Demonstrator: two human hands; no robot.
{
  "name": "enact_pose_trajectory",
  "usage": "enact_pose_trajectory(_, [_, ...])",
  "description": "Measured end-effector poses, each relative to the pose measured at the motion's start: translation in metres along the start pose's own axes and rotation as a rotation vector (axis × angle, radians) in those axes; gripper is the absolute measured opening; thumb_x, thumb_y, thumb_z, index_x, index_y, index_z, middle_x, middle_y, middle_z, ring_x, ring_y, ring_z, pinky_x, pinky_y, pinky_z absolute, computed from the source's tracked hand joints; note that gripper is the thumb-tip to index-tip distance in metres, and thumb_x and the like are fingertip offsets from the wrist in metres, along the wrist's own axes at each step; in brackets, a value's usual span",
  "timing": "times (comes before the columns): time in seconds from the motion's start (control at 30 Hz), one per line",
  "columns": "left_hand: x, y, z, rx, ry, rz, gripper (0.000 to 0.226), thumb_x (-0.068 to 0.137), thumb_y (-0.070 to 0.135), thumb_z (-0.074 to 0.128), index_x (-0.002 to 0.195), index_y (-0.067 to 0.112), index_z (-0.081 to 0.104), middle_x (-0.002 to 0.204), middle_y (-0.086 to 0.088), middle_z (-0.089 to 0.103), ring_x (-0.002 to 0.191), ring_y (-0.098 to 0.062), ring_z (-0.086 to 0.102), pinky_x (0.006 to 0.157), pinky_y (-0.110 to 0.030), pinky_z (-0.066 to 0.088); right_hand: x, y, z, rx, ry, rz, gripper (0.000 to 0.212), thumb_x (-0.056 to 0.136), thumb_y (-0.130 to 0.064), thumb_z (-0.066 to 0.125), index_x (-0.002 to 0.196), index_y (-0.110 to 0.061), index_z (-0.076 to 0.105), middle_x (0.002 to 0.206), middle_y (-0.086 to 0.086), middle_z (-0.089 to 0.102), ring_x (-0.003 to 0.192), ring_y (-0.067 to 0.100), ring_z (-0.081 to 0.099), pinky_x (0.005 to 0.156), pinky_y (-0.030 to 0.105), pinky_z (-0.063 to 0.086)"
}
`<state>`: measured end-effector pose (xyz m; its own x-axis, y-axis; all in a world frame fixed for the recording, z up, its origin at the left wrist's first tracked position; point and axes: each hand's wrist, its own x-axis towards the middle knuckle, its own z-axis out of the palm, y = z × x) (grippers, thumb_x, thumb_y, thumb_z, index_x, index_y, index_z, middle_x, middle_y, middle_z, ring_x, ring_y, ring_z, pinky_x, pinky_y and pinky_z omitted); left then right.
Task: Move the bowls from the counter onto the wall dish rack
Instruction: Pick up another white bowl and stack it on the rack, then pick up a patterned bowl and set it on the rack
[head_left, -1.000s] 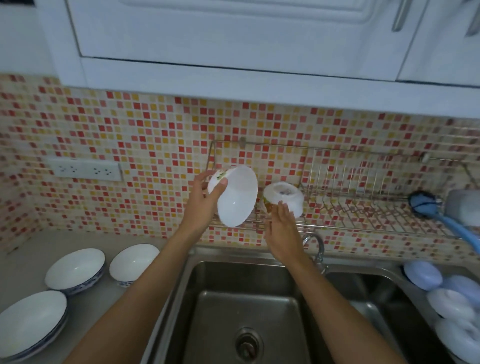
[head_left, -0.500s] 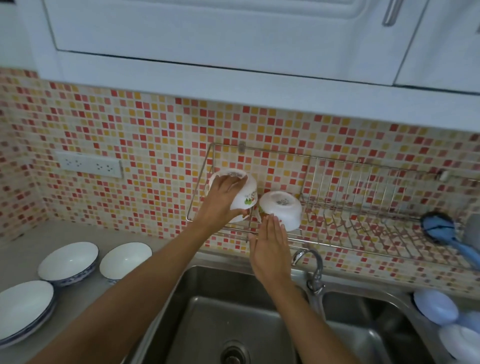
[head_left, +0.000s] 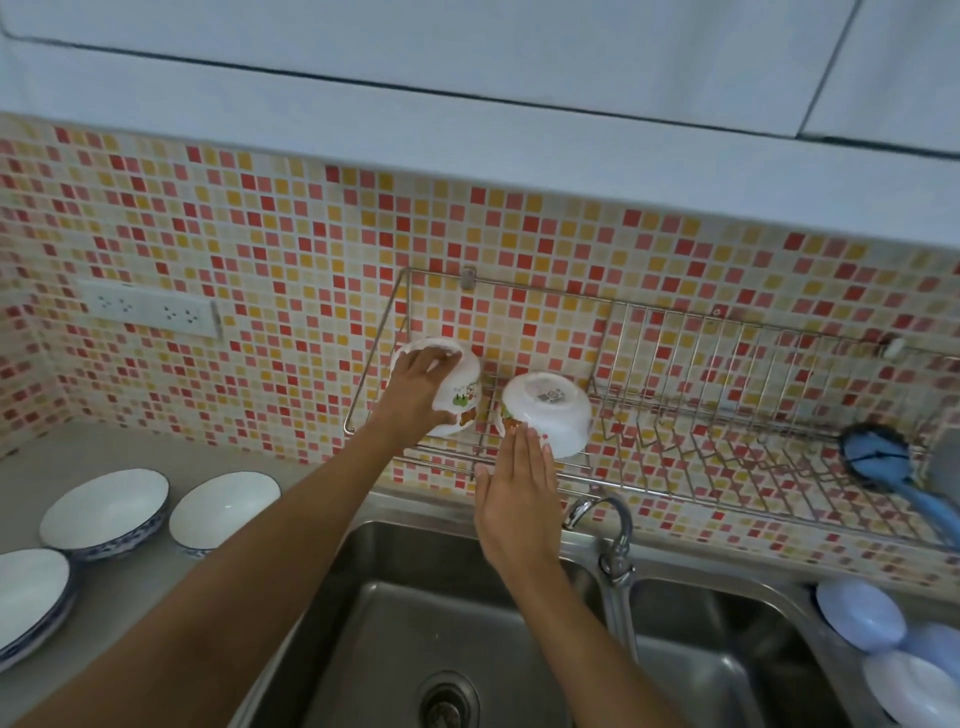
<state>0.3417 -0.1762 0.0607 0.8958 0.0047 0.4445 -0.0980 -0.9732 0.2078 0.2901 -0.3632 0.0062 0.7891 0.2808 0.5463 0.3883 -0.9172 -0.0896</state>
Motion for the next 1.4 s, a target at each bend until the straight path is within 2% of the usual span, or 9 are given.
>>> enact_pose_trajectory(0.37, [-0.009, -0.009, 0.006, -0.131, 0.067, -0.022, 0.079, 0.071, 0.037, 0.078, 0.138, 0.011, 0.046, 0.146, -0.012, 0.042, 0.134, -0.037, 0.033, 0.112, -0.051, 0.029, -0.001, 0.001, 0.004, 0.0, 0.012, -0.01, 0.059, 0.097, -0.039, 0.029, 0.139, -0.001, 0.045, 0.145, 0.017, 0.046, 0.138, 0.029, 0.039, 0.116, 0.043, 0.014])
enact_pose_trajectory(0.6, [-0.055, -0.001, 0.012, 0.003, 0.181, -0.014, 0.057, 0.098, 0.044, 0.02, 0.141, 0.014, 0.041, 0.147, -0.008, 0.045, 0.138, -0.026, 0.037, 0.117, -0.045, 0.025, -0.001, 0.002, 0.004, 0.013, 0.011, -0.021, 0.059, 0.099, -0.038, 0.025, 0.142, -0.001, 0.04, 0.149, 0.017, 0.04, 0.141, 0.029, 0.033, 0.117, 0.043, 0.007])
enact_pose_trajectory(0.73, [-0.086, -0.005, 0.022, 0.104, 0.133, -0.03, 0.056, 0.1, 0.042, 0.011, 0.148, 0.018, 0.026, 0.155, -0.004, 0.029, 0.146, -0.024, 0.02, 0.121, -0.044, 0.003, -0.006, 0.002, 0.006, 0.024, 0.021, -0.028, 0.053, 0.101, -0.036, 0.033, 0.145, -0.007, 0.036, 0.153, 0.014, 0.035, 0.145, 0.029, 0.025, 0.119, 0.045, 0.011])
enact_pose_trajectory(0.83, [-0.111, -0.011, 0.028, 0.137, 0.096, -0.03, 0.057, 0.1, 0.047, 0.007, 0.151, 0.022, 0.009, 0.159, -0.004, 0.014, 0.148, -0.025, 0.008, 0.121, -0.049, 0.003, -0.015, -0.005, 0.005, 0.05, 0.013, 0.018, 0.059, 0.098, -0.04, 0.04, 0.148, -0.011, 0.03, 0.157, 0.014, 0.026, 0.148, 0.031, 0.013, 0.12, 0.049, 0.01])
enact_pose_trajectory(1.0, [-0.153, -0.019, 0.027, 0.059, 0.059, -0.038, 0.06, 0.1, 0.048, 0.018, 0.151, 0.025, -0.003, 0.161, -0.002, -0.006, 0.148, -0.021, -0.01, 0.117, -0.039, -0.009, -0.048, -0.033, 0.016, 0.256, -0.041, 0.074, 0.08, 0.093, -0.042, 0.051, 0.154, -0.02, 0.003, 0.161, 0.013, -0.013, 0.147, 0.032, -0.015, 0.103, 0.051, 0.045])
enact_pose_trajectory(1.1, [-0.19, -0.037, 0.027, -0.015, 0.024, -0.185, 0.062, 0.098, 0.051, 0.019, 0.151, 0.026, -0.004, 0.159, 0.003, -0.012, 0.146, -0.018, -0.019, 0.114, -0.036, -0.016, -0.076, -0.063, 0.038, 0.318, -0.156, 0.0, 0.076, 0.093, -0.043, 0.05, 0.154, -0.026, 0.006, 0.159, 0.011, -0.021, 0.146, 0.031, -0.013, 0.11, 0.05, 0.037])
enact_pose_trajectory(1.17, [-0.214, -0.056, 0.026, -0.032, -0.02, -0.327, 0.066, 0.094, 0.056, 0.011, 0.151, 0.025, -0.001, 0.159, 0.001, -0.01, 0.147, -0.021, -0.014, 0.114, -0.039, -0.014, -0.09, -0.086, 0.056, 0.352, -0.286, -0.041, 0.075, 0.095, -0.046, 0.047, 0.153, -0.027, 0.004, 0.157, 0.01, -0.025, 0.144, 0.029, -0.019, 0.116, 0.051, 0.025])
enact_pose_trajectory(1.3, [-0.247, -0.105, 0.024, -0.128, -0.077, -0.576, 0.087, 0.081, 0.072, -0.005, 0.151, 0.023, 0.011, 0.16, -0.005, -0.006, 0.148, -0.028, -0.004, 0.116, -0.047, -0.007, -0.1, -0.137, 0.084, 0.448, -0.458, -0.02, 0.072, 0.095, -0.045, 0.049, 0.153, -0.03, 0.009, 0.16, 0.01, -0.017, 0.146, 0.031, -0.011, 0.117, 0.049, 0.023])
enact_pose_trajectory(1.4, [-0.261, -0.144, 0.017, -0.186, -0.046, -0.743, 0.061, 0.096, 0.05, 0.031, 0.146, 0.015, 0.029, 0.158, -0.015, 0.016, 0.145, -0.034, 0.019, 0.116, -0.05, 0.022, -0.099, -0.174, 0.1, 0.546, -0.565, 0.024, 0.072, 0.095, -0.044, 0.05, 0.153, -0.03, 0.011, 0.161, 0.01, -0.008, 0.148, 0.033, -0.002, 0.116, 0.048, 0.022])
